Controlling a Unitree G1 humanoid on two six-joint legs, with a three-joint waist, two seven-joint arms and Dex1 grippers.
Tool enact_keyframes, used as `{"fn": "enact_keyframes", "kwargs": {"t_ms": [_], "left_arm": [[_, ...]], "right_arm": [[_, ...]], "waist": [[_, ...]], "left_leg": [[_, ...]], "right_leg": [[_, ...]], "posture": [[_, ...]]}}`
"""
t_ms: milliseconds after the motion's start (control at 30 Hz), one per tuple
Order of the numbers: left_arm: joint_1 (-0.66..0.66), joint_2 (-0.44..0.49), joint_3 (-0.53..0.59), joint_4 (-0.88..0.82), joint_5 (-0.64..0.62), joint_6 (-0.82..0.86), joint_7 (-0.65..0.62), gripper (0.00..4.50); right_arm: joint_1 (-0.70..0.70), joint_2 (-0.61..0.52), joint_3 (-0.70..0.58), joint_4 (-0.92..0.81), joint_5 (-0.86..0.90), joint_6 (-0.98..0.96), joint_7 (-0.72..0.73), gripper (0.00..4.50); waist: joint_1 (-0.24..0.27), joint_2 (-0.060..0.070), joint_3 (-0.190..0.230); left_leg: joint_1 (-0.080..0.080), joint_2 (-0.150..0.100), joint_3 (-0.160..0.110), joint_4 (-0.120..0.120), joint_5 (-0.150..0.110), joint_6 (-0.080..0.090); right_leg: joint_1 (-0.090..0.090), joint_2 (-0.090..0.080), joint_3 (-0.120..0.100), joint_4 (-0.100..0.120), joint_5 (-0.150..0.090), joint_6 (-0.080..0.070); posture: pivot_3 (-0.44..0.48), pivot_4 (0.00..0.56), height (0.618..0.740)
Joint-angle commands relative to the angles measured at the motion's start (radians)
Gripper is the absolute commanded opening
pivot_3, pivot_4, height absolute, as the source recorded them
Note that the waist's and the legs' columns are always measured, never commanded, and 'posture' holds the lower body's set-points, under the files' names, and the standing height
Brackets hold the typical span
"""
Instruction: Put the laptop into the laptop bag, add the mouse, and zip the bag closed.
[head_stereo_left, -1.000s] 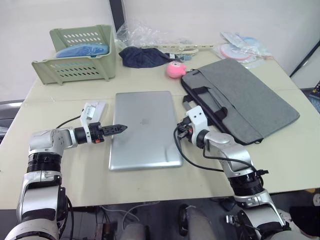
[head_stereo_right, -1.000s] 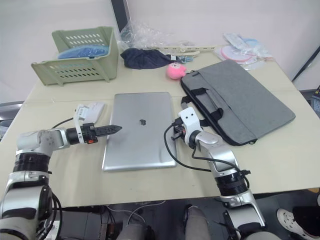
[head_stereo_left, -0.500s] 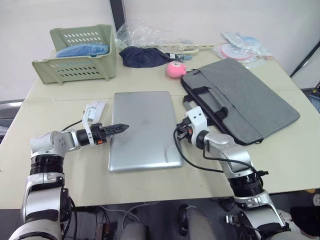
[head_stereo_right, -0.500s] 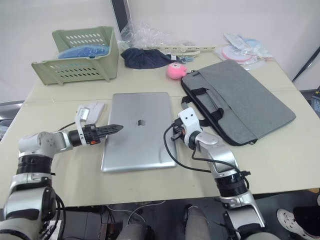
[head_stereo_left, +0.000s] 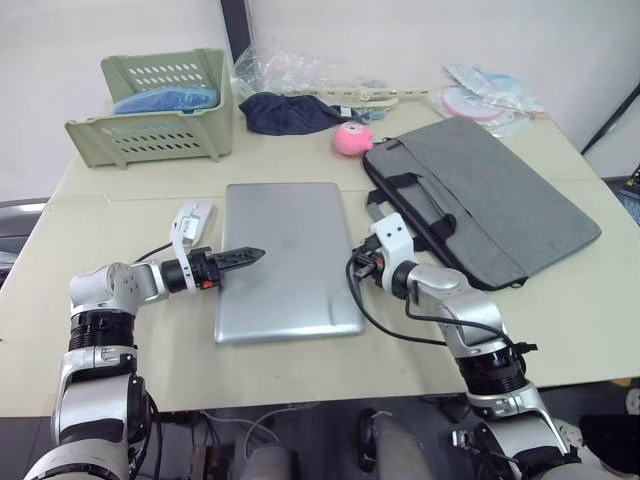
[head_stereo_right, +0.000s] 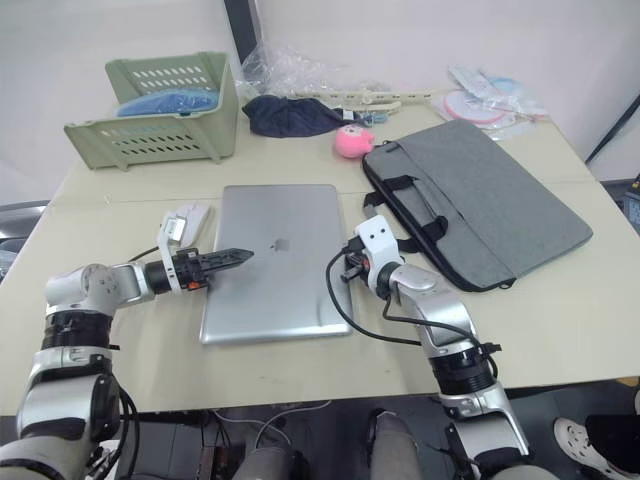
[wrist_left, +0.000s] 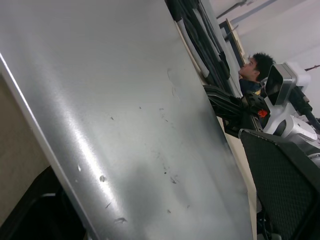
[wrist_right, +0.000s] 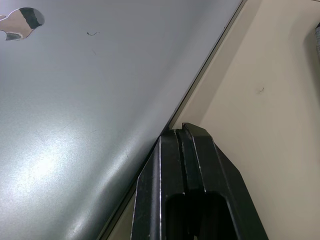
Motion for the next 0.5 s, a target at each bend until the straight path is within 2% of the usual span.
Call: {"fn": "enact_keyframes", "kwargs": {"t_ms": [33, 100, 200, 367, 433, 500], "left_arm": [[0.005, -0.058, -0.046, 0.010, -0.023, 0.046, 0.004, 4.50], [0.003, -0.062, -0.032, 0.013, -0.030, 0.053, 0.006, 4.50], [0.007, -0.060, -0.028, 0.003, -0.032, 0.057, 0.007, 3.73], [0.025, -0.064, -0.031, -0.022, -0.039, 0.069, 0.007, 1.42], [0.031, -0.064, -0.036, -0.032, -0.042, 0.073, 0.002, 0.82], [0.031, -0.066, -0.037, -0.039, -0.049, 0.079, 0.006, 0.66]], "right_arm": [[-0.009, 0.028, 0.045, -0.076, 0.023, -0.016, 0.047, 0.04], [-0.006, 0.027, 0.042, -0.077, 0.022, -0.017, 0.047, 0.04], [-0.001, 0.026, 0.040, -0.081, 0.020, -0.014, 0.048, 0.00], [0.012, 0.028, 0.042, -0.094, 0.019, -0.009, 0.049, 0.00], [0.014, 0.030, 0.041, -0.097, 0.018, -0.007, 0.050, 0.00], [0.013, 0.031, 0.040, -0.097, 0.017, -0.006, 0.053, 0.00]], "waist": [[0.000, 0.000, 0.000], [0.001, 0.000, 0.000], [0.000, -0.001, 0.000], [0.000, -0.002, 0.001], [0.001, -0.005, 0.001], [0.001, -0.008, 0.000]], "left_leg": [[0.000, 0.000, 0.000, 0.000, 0.000, 0.000], [0.000, 0.000, 0.000, 0.000, 0.000, 0.000], [0.000, 0.000, -0.001, 0.000, 0.000, 0.000], [-0.003, -0.001, -0.001, 0.000, 0.000, 0.000], [-0.004, -0.001, -0.002, 0.000, 0.000, 0.000], [-0.005, -0.001, -0.002, 0.000, 0.000, 0.000]], "right_leg": [[0.000, 0.000, 0.000, 0.000, 0.000, 0.000], [0.000, 0.000, 0.000, 0.000, 0.000, 0.000], [0.000, 0.000, 0.000, -0.001, 0.000, 0.000], [-0.007, 0.000, -0.001, -0.001, 0.000, 0.000], [-0.008, 0.000, -0.002, -0.001, 0.000, 0.000], [-0.007, 0.000, -0.002, -0.001, 0.000, 0.000]], "posture": [[0.000, 0.150, 0.740], [0.000, 0.150, 0.740], [0.000, 0.150, 0.740], [0.000, 0.150, 0.740], [0.000, 0.150, 0.740], [0.000, 0.150, 0.740]]}}
